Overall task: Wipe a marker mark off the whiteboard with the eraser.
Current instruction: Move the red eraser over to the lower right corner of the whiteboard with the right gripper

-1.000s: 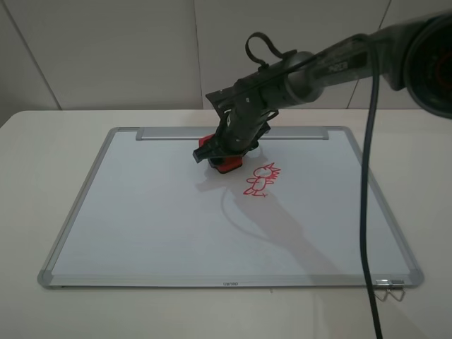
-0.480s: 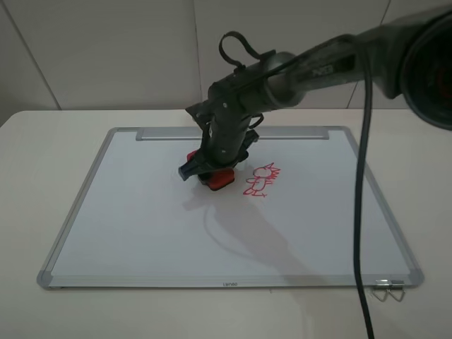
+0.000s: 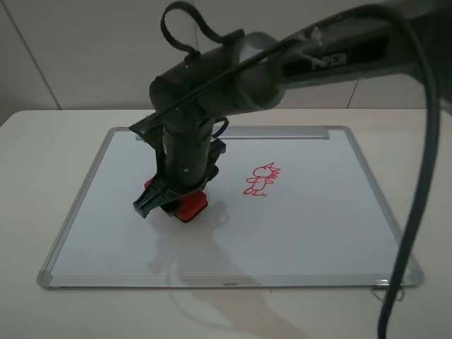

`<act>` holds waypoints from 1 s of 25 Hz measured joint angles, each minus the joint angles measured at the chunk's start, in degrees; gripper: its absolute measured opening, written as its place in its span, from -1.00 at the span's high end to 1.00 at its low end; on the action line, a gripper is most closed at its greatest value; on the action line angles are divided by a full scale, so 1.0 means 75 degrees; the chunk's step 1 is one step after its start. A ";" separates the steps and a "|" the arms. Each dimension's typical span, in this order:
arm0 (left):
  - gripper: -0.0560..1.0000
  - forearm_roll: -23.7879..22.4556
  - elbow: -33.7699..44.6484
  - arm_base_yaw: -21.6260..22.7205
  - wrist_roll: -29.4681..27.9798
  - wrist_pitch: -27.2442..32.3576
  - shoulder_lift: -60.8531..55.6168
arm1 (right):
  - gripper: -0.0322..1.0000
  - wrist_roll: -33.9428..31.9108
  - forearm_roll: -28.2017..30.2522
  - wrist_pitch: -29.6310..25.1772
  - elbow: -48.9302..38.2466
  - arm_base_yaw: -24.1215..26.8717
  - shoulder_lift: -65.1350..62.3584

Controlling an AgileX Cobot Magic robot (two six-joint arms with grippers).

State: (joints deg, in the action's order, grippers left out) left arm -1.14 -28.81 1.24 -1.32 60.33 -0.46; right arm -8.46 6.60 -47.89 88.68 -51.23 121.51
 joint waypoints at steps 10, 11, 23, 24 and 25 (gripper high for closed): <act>-0.58 0.0000 0.0000 0.0000 0.0000 0.0000 0.0000 | -0.03 -0.0967 0.0081 0.0991 -0.3471 0.1977 -0.2440; -0.58 0.0000 0.0000 0.0000 0.0000 0.0000 0.0000 | -0.03 -0.1137 0.0161 0.1117 -0.3959 0.2294 -0.2689; -0.58 0.0000 0.0000 0.0000 0.0000 0.0000 0.0000 | -0.03 -0.1825 0.0568 0.2267 -0.6622 0.4473 -0.3880; -0.58 0.0000 0.0000 0.0000 0.0000 0.0000 0.0000 | -0.03 -0.1825 0.0576 0.2361 -0.6767 0.4527 -0.3882; -0.58 0.0000 0.0000 0.0000 0.0000 0.0000 0.0000 | -0.03 -0.1841 0.0602 0.2452 -0.6908 0.4563 -0.3882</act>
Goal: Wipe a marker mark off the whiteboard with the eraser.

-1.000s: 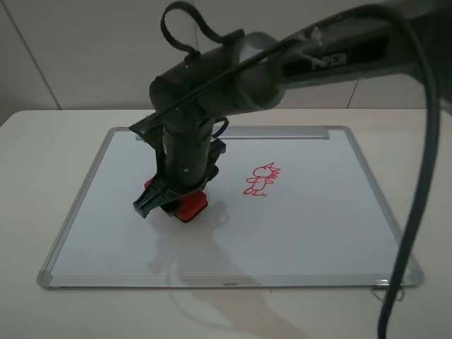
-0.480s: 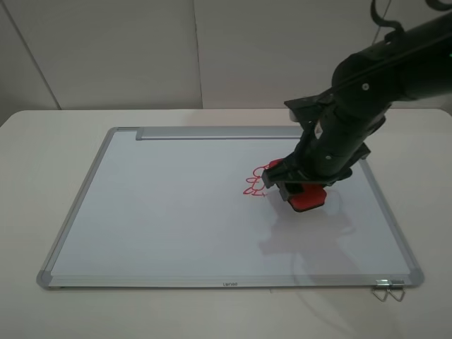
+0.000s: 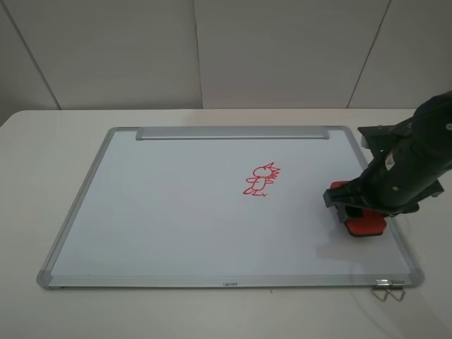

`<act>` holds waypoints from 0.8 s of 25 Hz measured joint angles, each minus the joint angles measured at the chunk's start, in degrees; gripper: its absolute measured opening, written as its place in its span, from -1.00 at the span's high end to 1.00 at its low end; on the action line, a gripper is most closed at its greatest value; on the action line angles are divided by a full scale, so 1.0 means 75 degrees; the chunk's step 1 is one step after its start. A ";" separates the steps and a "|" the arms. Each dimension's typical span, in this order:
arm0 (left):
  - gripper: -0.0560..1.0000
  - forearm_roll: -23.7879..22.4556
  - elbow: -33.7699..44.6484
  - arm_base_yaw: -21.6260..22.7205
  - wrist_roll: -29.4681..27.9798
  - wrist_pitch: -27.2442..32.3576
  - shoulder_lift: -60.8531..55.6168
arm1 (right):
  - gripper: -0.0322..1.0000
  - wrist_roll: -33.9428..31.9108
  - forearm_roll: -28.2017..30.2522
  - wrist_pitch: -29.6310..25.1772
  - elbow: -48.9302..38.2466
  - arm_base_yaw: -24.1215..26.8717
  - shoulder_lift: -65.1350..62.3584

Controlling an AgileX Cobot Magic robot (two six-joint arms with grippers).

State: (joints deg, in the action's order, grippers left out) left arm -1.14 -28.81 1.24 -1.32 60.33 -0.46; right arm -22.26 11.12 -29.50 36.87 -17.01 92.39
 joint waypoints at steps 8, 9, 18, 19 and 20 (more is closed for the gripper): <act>-0.58 0.0000 0.0000 0.0000 0.0000 0.0000 0.0000 | -0.09 -0.0009 0.0321 0.0587 -0.0609 0.0027 -0.0006; -0.58 0.0000 0.0000 0.0000 0.0000 0.0000 0.0000 | -0.20 -0.0009 0.0342 0.0617 -0.0609 0.0027 -0.0006; -0.58 0.0000 0.0000 0.0000 0.0000 0.0000 0.0000 | -0.62 0.0135 0.0342 -0.0722 -0.0063 0.0027 -0.1659; -0.58 0.0000 0.0000 0.0000 0.0000 0.0000 0.0000 | -0.62 0.0213 0.0342 -0.1055 0.0092 0.0027 -0.2026; -0.58 0.0000 0.0000 0.0000 0.0000 0.0000 0.0000 | -0.63 0.0297 0.0342 -0.1337 0.0212 0.0027 -0.2500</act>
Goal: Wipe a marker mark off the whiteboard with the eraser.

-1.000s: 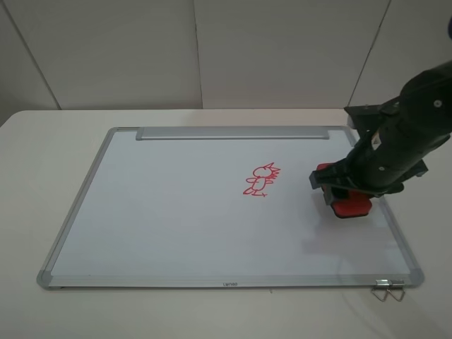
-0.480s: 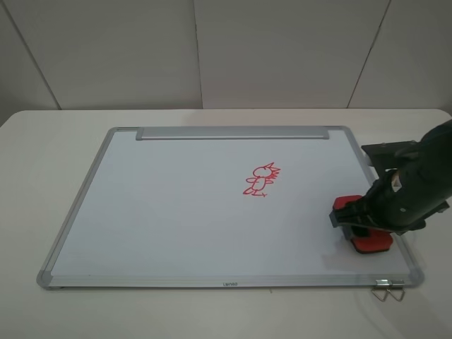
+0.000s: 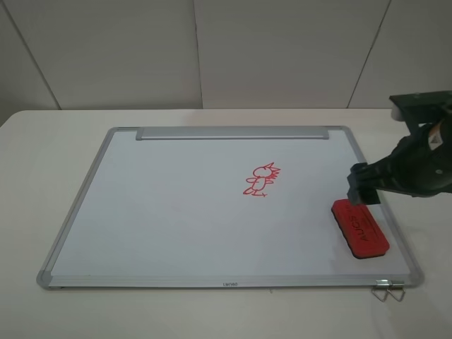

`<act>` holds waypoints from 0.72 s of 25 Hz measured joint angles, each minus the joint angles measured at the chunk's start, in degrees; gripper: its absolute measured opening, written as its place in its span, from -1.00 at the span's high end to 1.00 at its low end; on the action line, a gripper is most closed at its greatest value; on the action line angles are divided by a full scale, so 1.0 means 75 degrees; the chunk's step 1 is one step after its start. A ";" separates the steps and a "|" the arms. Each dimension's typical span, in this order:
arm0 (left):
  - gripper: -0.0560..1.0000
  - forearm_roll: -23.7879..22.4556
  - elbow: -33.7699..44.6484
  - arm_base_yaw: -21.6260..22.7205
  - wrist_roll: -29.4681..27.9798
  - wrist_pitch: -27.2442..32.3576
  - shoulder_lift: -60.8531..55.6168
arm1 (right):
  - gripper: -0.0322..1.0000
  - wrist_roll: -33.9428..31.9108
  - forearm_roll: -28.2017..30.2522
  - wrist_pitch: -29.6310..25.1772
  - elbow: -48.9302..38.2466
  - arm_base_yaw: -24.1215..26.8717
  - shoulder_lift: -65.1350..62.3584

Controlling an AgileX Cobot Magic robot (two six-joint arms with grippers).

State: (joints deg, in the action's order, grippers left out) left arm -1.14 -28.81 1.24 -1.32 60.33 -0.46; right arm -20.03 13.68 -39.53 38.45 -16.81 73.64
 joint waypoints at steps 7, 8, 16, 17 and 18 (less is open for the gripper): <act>-0.58 0.0000 0.0000 0.0000 0.0000 0.0000 0.0000 | -0.62 0.0273 -0.0321 -0.2048 0.0223 0.0000 -0.3580; -0.58 0.0000 0.0000 0.0000 0.0000 0.0000 0.0000 | -0.62 0.0362 -0.0468 -0.2345 0.0223 0.0000 -0.4278; -0.58 0.0000 0.0000 0.0000 0.0000 0.0003 0.0000 | -0.62 0.1062 -0.1710 -0.3784 0.0229 0.0000 -0.8044; -0.58 0.0000 0.0000 0.0000 0.0000 0.0003 0.0000 | -0.62 0.1072 -0.1778 -0.3927 0.0229 0.0000 -0.8412; -0.58 0.0000 0.0000 0.0000 0.0000 0.0003 0.0000 | -0.62 0.1079 -0.1824 -0.4001 0.0229 0.0000 -0.8685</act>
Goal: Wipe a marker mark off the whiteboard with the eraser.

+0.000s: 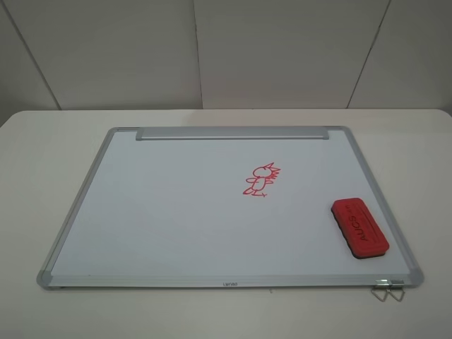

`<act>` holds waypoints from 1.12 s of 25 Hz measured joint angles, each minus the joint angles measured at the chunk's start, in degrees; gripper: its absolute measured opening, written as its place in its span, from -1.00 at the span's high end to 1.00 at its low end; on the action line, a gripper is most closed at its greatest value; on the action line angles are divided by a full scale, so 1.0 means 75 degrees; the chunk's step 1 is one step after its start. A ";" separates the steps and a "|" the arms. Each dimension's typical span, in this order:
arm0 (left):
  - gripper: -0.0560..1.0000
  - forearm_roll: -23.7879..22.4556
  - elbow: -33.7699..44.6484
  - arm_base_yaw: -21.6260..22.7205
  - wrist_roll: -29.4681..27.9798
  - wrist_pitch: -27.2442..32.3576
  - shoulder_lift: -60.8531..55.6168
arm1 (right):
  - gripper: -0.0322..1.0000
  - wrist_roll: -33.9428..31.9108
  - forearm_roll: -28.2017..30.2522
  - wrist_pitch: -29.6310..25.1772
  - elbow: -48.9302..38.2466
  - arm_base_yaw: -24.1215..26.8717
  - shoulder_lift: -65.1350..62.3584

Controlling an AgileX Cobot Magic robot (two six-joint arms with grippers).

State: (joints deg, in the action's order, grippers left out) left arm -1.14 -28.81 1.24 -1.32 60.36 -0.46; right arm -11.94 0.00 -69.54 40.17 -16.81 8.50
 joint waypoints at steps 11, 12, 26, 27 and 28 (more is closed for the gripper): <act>-0.58 0.0000 0.0000 0.0000 0.0000 0.0000 0.0000 | -0.62 0.0061 0.0538 0.0572 -0.0894 0.0000 -0.1158; -0.58 0.0000 0.0000 0.0000 0.0000 0.0000 0.0000 | -0.62 0.0083 0.0538 0.0716 -0.1040 0.0000 -0.1158; -0.58 0.0000 0.0000 0.0000 0.0000 0.0000 0.0000 | -0.62 0.0830 0.0421 0.1157 -0.1396 0.1004 -0.1158; -0.58 0.0000 0.0000 0.0000 0.0000 0.0000 0.0000 | -0.62 0.0848 0.0421 0.1157 -0.1396 0.1031 -0.1158; -0.58 0.0000 0.0000 0.0000 0.0000 0.0000 0.0000 | -0.62 0.0848 0.0421 0.1157 -0.1396 0.1043 -0.1158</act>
State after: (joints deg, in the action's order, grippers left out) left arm -1.14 -28.81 1.24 -1.32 60.36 -0.46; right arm -5.58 3.16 -60.86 29.70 -8.99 -0.18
